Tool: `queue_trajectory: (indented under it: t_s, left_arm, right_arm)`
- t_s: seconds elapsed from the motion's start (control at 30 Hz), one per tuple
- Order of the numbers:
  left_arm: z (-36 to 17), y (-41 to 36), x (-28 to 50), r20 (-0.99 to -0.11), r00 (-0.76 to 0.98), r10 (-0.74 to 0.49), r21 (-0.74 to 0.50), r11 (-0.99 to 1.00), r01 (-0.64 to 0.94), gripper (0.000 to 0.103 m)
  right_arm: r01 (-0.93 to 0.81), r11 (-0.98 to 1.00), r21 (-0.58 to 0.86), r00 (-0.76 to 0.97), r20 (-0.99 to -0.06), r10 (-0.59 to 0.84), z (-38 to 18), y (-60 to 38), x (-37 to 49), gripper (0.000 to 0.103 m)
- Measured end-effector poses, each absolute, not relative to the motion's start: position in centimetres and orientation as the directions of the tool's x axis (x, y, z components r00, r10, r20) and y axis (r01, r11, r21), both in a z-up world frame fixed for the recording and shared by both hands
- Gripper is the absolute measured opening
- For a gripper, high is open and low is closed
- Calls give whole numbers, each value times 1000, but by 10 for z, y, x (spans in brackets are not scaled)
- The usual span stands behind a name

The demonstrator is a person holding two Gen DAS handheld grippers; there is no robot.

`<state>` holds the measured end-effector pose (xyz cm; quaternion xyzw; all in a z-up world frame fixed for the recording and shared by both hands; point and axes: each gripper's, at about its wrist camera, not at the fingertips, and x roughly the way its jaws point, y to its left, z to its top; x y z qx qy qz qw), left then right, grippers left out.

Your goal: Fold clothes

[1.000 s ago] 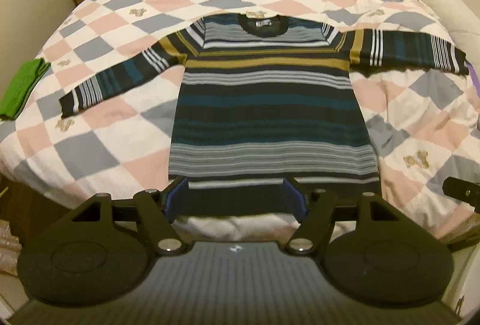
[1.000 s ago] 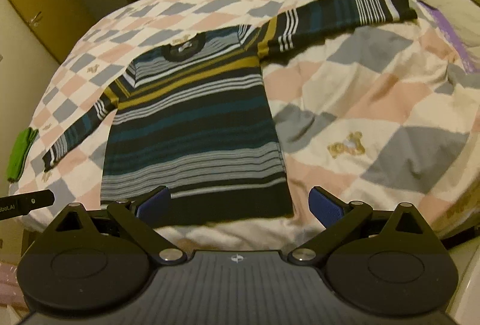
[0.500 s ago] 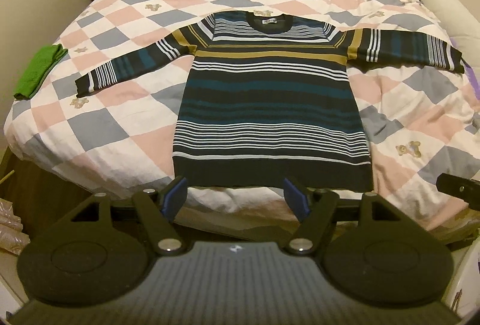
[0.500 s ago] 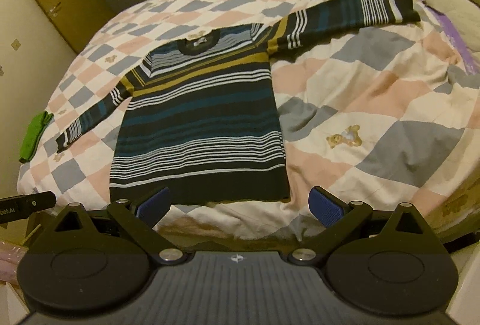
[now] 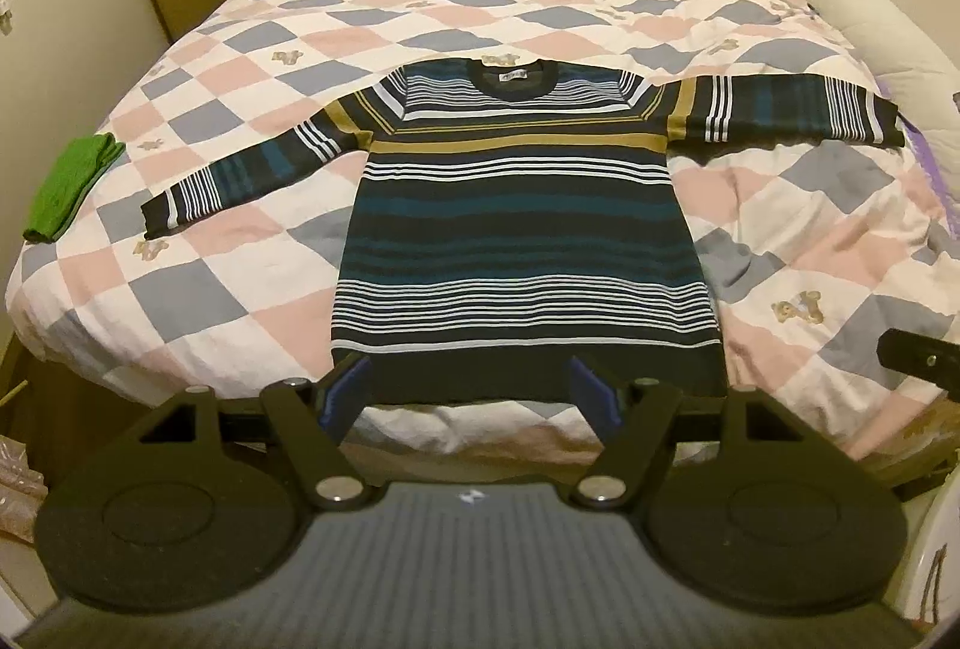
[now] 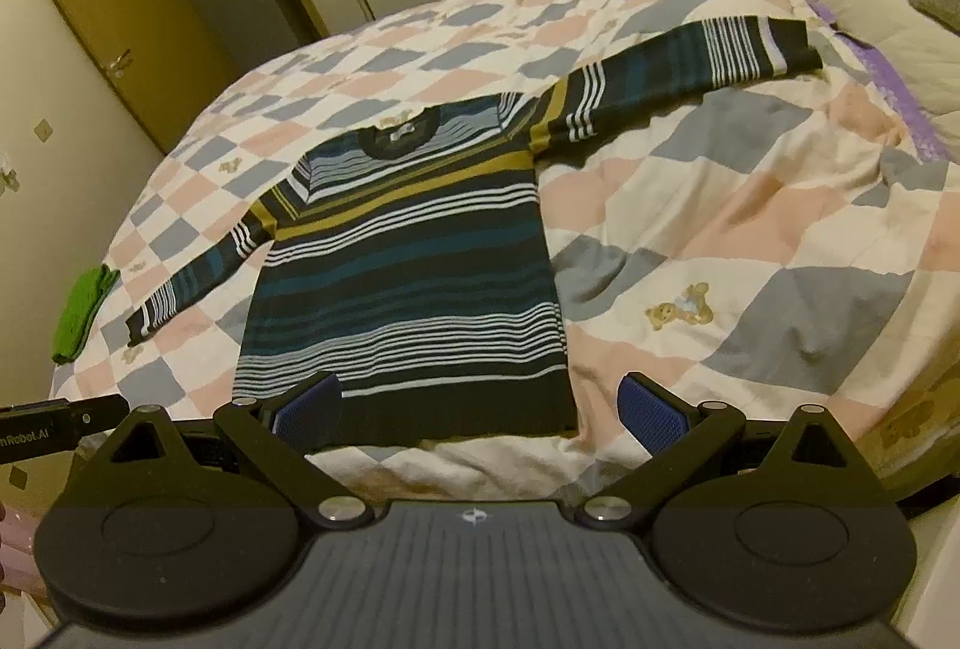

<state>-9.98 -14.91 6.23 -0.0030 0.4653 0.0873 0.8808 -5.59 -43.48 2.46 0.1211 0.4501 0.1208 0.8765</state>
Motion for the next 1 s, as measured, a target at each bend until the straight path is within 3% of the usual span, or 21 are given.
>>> queue_trajectory:
  t_s: [0.5, 1.0]
  left_arm:
    - [41, -111, -38, -842, 525, 124, 49, 987, -155, 73]
    - [-4, 24, 88, -904, 422, 73, -29, 973, -229, 75]
  right_arm:
    - [-63, 944, 323, 554, -775, 302, 11, -407, 7, 101]
    - [-56, 946, 321, 440, -842, 312, -24, -288, 130, 101]
